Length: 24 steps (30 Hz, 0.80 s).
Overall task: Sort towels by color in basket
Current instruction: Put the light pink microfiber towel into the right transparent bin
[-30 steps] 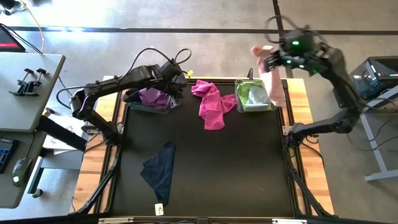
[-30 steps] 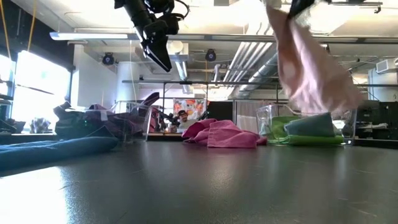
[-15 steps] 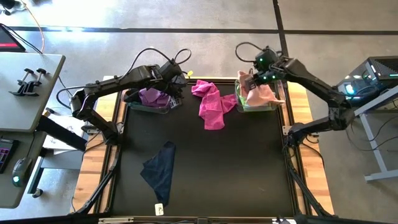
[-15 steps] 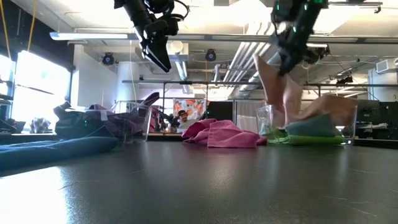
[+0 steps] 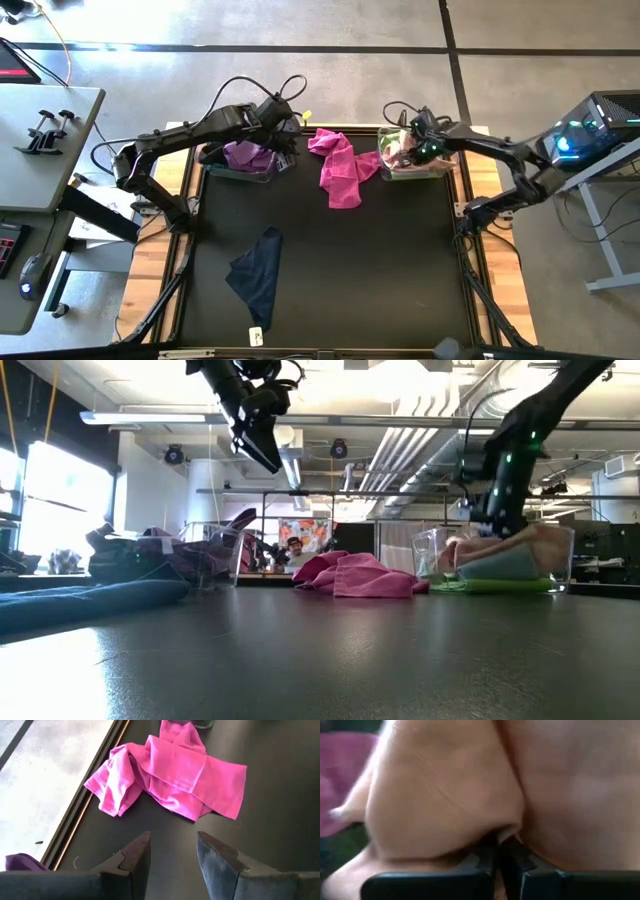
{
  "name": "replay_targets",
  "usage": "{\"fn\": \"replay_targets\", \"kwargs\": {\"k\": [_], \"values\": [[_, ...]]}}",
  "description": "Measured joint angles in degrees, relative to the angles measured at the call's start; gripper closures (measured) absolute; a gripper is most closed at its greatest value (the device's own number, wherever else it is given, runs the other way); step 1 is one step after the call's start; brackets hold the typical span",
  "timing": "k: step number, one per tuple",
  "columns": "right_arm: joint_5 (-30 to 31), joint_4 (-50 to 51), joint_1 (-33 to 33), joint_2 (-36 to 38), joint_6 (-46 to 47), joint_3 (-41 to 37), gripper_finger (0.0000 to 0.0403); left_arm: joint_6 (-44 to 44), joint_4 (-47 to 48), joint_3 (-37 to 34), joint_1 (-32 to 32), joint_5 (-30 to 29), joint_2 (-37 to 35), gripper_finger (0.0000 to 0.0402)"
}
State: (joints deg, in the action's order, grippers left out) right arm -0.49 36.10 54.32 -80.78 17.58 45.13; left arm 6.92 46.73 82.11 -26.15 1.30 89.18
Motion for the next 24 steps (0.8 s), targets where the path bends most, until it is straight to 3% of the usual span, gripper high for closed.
{"fn": "replay_targets", "kwargs": {"k": [4, 9, 18, 21, 24], "values": [[-2.6, 2.1, 1.9, -5.6, -4.2, 1.7, 0.0355, -0.5, -2.4, 0.0, 0.3, -0.1, -1.4, 0.0257], [-4.7, 20.5, 3.2, -8.2, -12.2, 13.2, 0.0312, -7.7, -3.6, 1.8, 0.3, -2.5, -3.0, 0.0257], [-4.3, 35.8, 6.2, -6.9, -21.9, 32.8, 0.0264, -9.3, -7.7, 4.3, -0.1, -17.9, -4.0, 0.0257], [-11.7, 35.2, 6.5, -6.9, -24.6, 33.4, 0.0252, -10.3, -8.3, 4.3, -1.0, -20.3, -4.0, 0.0257], [-21.1, 29.7, 5.7, -6.9, -25.4, 28.6, 0.0250, -13.6, -9.0, 4.3, -2.0, -20.4, -3.9, 0.0257]]}}
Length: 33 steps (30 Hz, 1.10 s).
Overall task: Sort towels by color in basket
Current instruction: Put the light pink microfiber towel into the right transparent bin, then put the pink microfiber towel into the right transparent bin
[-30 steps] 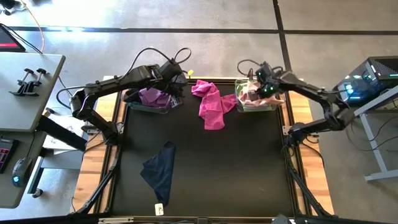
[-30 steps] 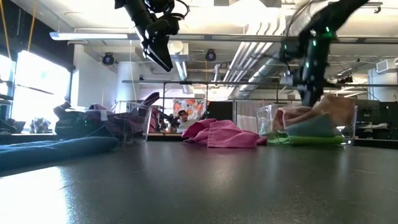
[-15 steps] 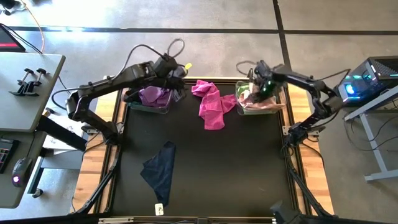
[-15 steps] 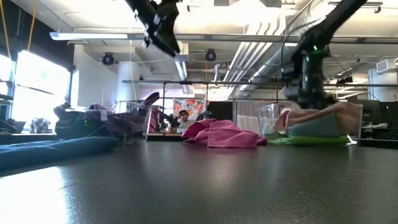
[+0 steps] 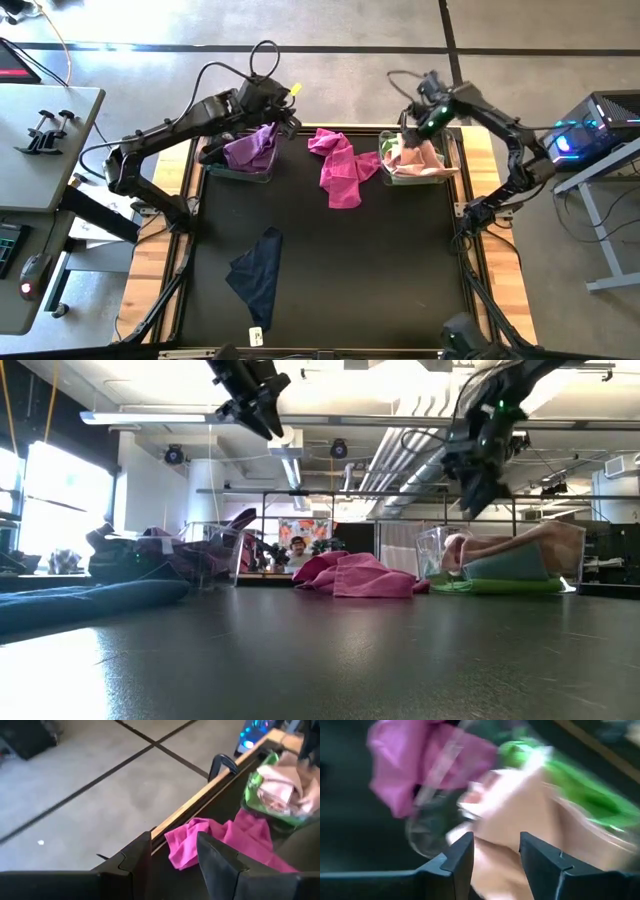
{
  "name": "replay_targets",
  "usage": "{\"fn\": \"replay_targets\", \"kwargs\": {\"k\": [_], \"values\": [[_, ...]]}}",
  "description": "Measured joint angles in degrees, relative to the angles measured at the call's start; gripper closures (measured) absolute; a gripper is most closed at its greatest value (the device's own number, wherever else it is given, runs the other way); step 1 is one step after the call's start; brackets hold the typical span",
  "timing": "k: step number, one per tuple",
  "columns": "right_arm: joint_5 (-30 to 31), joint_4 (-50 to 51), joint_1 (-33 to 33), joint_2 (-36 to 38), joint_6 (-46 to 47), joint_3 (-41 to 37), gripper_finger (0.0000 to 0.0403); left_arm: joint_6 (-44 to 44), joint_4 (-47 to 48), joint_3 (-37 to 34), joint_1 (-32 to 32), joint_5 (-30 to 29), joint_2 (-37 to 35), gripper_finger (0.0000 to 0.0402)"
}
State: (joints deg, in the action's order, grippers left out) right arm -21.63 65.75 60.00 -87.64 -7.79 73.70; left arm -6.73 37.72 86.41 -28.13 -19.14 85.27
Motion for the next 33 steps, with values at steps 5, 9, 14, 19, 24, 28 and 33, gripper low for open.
{"fn": "replay_targets", "kwargs": {"k": [5, 9, 14, 19, 24, 28, 33], "values": [[0.3, -10.6, -2.2, 0.0, 0.4, -12.8, 0.0249, -4.1, 0.0, 0.0, -0.8, 0.0, 0.0, 0.0257], [8.6, -20.0, -3.1, -0.1, 1.6, -20.9, 0.0249, -3.1, 0.1, 0.0, -0.8, 0.5, 0.2, 0.0257], [10.0, -18.9, -2.1, -0.1, 5.1, -19.6, 0.0249, 1.5, 0.2, 0.0, -0.7, 3.5, 0.2, 0.0257], [10.5, -15.0, -0.6, -0.1, 6.5, -13.1, 0.0245, 6.9, 1.0, 0.0, -0.7, 7.4, 0.2, 0.0257], [7.1, -7.8, 0.9, -0.1, 9.4, -4.0, 0.0208, 11.3, 6.4, -0.1, -0.7, 9.8, 0.2, 0.0257], [0.6, -4.0, -0.1, 0.0, 12.0, 3.9, 0.0182, 12.9, 8.2, -3.0, -0.7, 10.0, 0.2, 0.0257], [-1.6, -7.6, -4.5, 0.0, 8.2, 10.5, 0.0178, 12.8, 7.3, -7.1, -0.7, 11.1, 0.2, 0.0257]]}}
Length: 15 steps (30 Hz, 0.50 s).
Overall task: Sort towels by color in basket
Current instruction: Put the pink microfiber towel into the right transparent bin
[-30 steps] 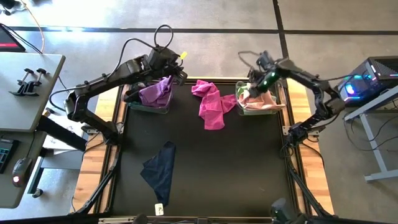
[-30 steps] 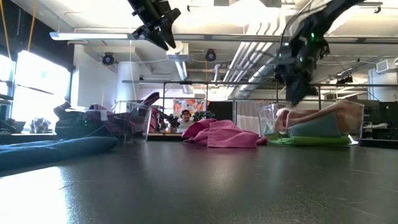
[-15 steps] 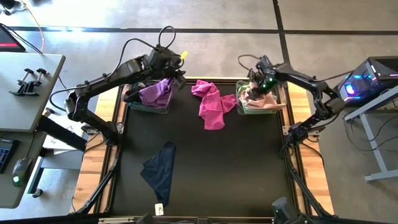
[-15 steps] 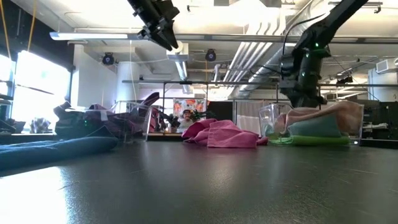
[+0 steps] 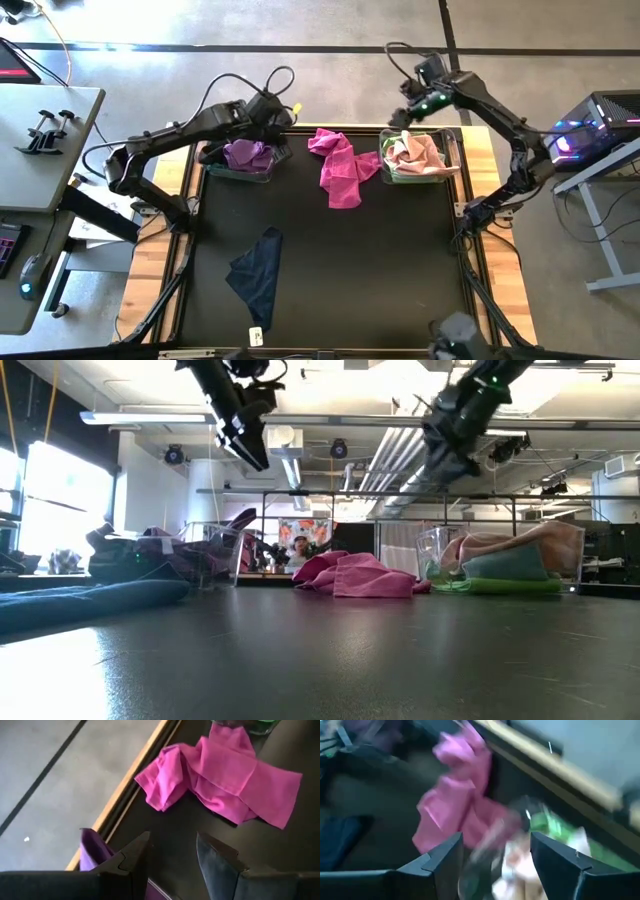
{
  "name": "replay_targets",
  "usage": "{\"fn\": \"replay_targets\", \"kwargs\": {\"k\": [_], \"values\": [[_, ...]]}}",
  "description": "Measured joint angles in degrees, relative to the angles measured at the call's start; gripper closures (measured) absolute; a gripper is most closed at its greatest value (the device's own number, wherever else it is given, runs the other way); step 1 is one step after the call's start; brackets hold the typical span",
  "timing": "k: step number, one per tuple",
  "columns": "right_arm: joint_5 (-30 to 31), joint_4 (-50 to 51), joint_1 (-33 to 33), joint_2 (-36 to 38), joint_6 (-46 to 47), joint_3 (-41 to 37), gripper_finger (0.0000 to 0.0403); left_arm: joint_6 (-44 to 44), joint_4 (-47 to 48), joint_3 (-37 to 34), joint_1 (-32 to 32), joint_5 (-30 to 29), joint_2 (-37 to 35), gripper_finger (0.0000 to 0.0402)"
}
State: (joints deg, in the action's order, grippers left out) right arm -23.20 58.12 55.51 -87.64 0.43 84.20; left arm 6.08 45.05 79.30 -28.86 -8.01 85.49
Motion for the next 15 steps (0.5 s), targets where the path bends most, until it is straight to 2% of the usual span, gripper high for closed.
{"fn": "replay_targets", "kwargs": {"k": [6, 10, 15], "values": [[-0.5, -10.0, -7.9, -0.3, -11.1, 0.4, 0.0178, -8.4, -2.3, -1.8, 0.0, 0.0, 0.0, 0.0257], [-3.0, -18.5, -13.9, -1.8, -19.7, -2.3, 0.0178, -9.4, -6.4, -1.8, 0.0, 0.0, 0.0, 0.0257], [-3.7, -27.5, -18.5, -7.7, -22.2, -6.2, 0.0178, -16.1, -10.6, -1.8, 0.1, 0.0, 0.0, 0.0257]]}}
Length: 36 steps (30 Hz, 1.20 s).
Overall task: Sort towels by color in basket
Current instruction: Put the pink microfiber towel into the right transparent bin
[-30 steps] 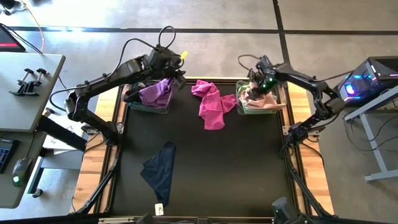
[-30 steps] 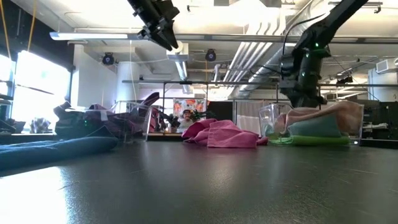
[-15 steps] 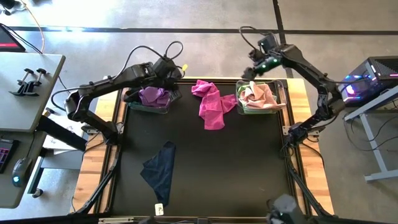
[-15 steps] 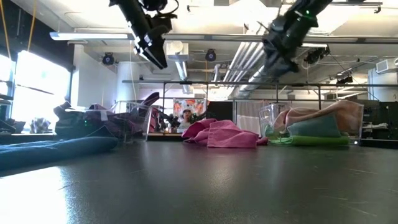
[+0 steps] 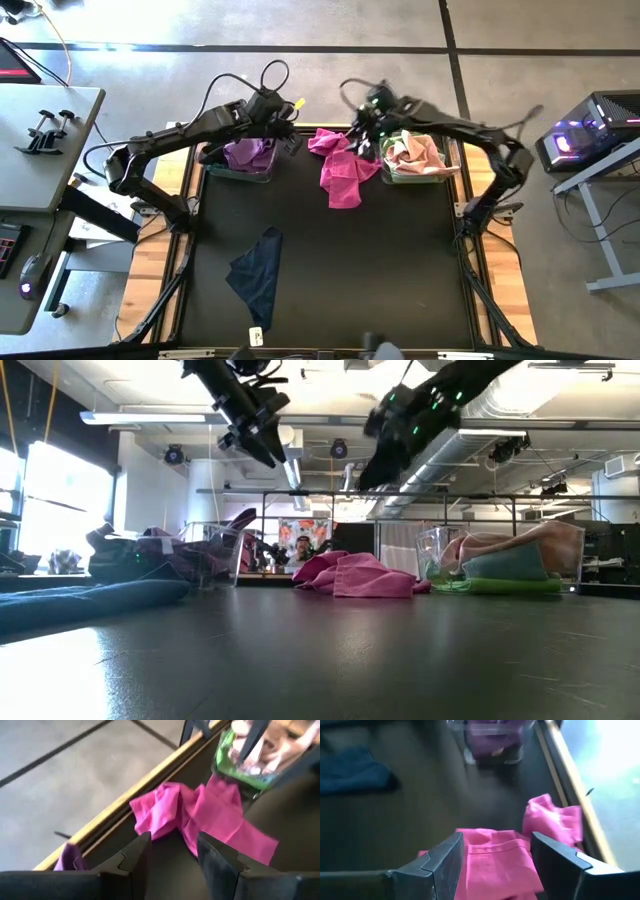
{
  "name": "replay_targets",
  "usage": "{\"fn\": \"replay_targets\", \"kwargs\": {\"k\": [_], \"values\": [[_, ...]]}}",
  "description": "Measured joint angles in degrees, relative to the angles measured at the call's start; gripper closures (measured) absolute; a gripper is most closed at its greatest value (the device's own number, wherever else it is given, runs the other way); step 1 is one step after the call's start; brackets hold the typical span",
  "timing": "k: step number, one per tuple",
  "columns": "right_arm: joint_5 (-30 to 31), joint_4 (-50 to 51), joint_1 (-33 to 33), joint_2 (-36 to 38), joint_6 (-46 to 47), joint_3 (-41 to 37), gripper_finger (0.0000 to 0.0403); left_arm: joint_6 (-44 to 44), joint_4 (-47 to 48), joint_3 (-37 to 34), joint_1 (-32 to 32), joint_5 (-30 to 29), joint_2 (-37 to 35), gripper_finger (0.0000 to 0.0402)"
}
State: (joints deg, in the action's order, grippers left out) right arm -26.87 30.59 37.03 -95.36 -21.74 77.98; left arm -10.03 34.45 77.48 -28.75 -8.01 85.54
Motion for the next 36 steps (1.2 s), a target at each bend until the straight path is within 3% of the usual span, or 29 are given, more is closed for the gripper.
{"fn": "replay_targets", "kwargs": {"k": [6, 13, 18, 22, 26, 29, 36], "values": [[5.9, -1.9, -0.7, -10.6, -4.0, -0.9, 0.0178, 5.6, -3.2, 0.0, -0.1, 0.0, 0.0, 0.0257], [4.9, 1.7, -1.2, -19.3, -4.1, -0.9, 0.0194, 5.8, -2.3, 0.0, -0.2, 0.0, 0.0, 0.0257], [10.7, 1.7, -3.6, -23.4, -4.3, -0.6, 0.0245, 5.6, -1.2, 0.0, -0.2, 0.0, 0.0, 0.0257], [16.7, 0.3, -5.5, -24.3, -5.6, -0.5, 0.0314, 5.6, 1.4, 0.0, 0.1, -0.2, 0.0, 0.0257], [14.4, 0.8, -5.1, -21.6, -5.0, -0.9, 0.0387, 5.6, 6.1, 0.0, 0.1, -0.2, 0.0, 0.0257], [12.1, 4.2, -3.8, -16.7, -3.3, -1.4, 0.0382, 5.2, 9.1, 0.0, 0.1, -0.2, 0.0, 0.0257], [10.0, 14.2, 1.1, 3.2, -3.8, -0.7, 0.0395, 4.6, 10.3, 0.0, 0.1, -0.3, 0.0, 0.0257]]}}
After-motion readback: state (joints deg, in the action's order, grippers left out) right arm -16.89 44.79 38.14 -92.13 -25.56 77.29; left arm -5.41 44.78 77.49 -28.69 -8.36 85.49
